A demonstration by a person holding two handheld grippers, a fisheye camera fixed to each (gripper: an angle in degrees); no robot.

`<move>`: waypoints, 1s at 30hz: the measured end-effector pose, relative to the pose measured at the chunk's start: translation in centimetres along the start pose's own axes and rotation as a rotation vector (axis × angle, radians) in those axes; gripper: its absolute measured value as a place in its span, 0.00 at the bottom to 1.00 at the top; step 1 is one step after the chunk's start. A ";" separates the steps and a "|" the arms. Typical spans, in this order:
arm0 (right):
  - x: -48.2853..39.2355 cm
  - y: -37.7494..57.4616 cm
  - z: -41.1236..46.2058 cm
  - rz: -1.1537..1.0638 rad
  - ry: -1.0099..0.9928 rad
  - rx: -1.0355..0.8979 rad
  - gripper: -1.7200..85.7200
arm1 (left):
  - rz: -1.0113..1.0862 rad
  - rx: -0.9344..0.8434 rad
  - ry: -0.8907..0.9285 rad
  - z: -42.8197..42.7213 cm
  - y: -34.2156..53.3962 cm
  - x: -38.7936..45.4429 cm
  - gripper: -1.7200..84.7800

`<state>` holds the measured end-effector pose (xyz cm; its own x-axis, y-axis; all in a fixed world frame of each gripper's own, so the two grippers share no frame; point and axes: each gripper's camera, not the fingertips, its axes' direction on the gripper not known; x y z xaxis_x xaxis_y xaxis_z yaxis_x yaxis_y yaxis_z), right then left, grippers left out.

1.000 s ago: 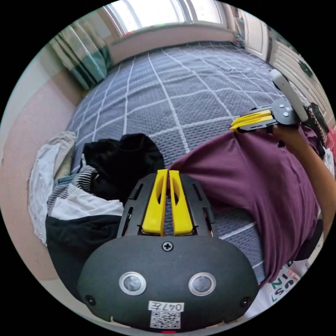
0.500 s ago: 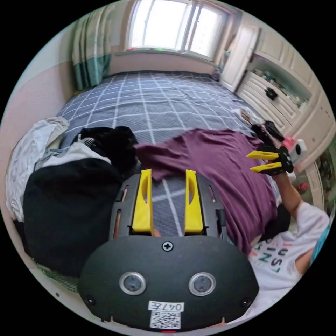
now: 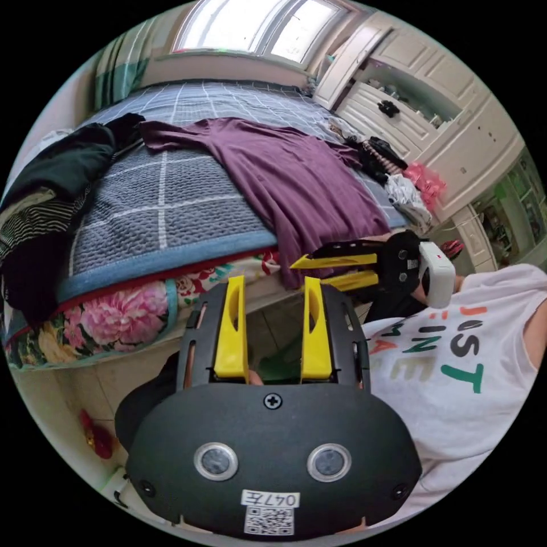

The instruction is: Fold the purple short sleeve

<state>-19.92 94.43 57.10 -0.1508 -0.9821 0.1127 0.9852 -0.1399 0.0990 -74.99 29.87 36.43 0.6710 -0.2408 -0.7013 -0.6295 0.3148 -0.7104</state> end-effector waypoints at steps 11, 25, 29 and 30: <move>4.1 6.3 -6.9 0.473 -0.231 0.148 0.19 | 0.242 0.091 -0.169 4.1 3.0 11.0 0.18; 3.1 11.2 -11.5 0.449 -0.238 0.100 0.19 | 0.231 0.074 -0.352 4.7 7.4 15.4 0.01; 2.9 20.7 -15.4 0.573 -0.120 -0.087 0.18 | 0.230 0.031 -0.357 6.5 8.4 16.6 0.01; 2.7 22.1 -15.9 0.599 -0.114 -0.123 0.18 | 0.231 0.028 -0.360 6.9 8.7 17.0 0.01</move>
<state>2.75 86.68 43.90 0.4299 -0.8760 0.2189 0.9026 0.4111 -0.1277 -66.36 34.84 18.78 0.6108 0.1732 -0.7726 -0.7717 0.3486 -0.5319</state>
